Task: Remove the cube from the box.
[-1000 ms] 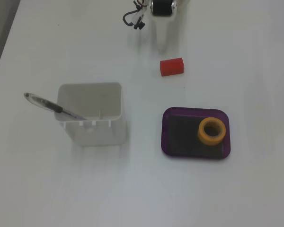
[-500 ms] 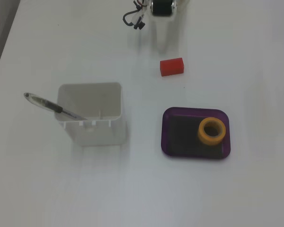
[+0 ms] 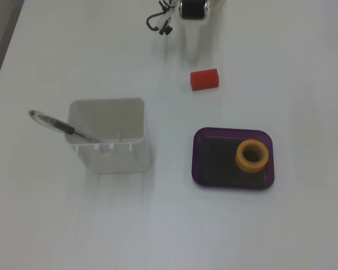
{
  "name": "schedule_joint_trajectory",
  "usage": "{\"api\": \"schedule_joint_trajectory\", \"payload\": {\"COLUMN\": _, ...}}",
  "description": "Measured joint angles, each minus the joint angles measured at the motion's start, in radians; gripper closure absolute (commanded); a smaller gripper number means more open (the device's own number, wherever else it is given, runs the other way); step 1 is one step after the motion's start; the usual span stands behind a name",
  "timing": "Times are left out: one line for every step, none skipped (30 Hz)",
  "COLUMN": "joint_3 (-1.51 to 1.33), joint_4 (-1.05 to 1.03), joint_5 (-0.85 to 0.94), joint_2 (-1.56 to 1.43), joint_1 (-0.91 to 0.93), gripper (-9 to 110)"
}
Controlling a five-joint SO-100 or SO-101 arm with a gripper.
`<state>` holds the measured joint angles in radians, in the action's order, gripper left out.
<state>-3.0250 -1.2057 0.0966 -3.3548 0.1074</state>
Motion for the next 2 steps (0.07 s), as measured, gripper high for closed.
{"api": "schedule_joint_trajectory", "payload": {"joint_3": 0.000, "joint_4": 0.000, "joint_5": 0.000, "joint_2": 0.000, "joint_1": 0.000, "gripper": 102}}
{"api": "schedule_joint_trajectory", "payload": {"joint_3": 0.000, "joint_4": 0.000, "joint_5": 0.000, "joint_2": 0.000, "joint_1": 0.000, "gripper": 102}}
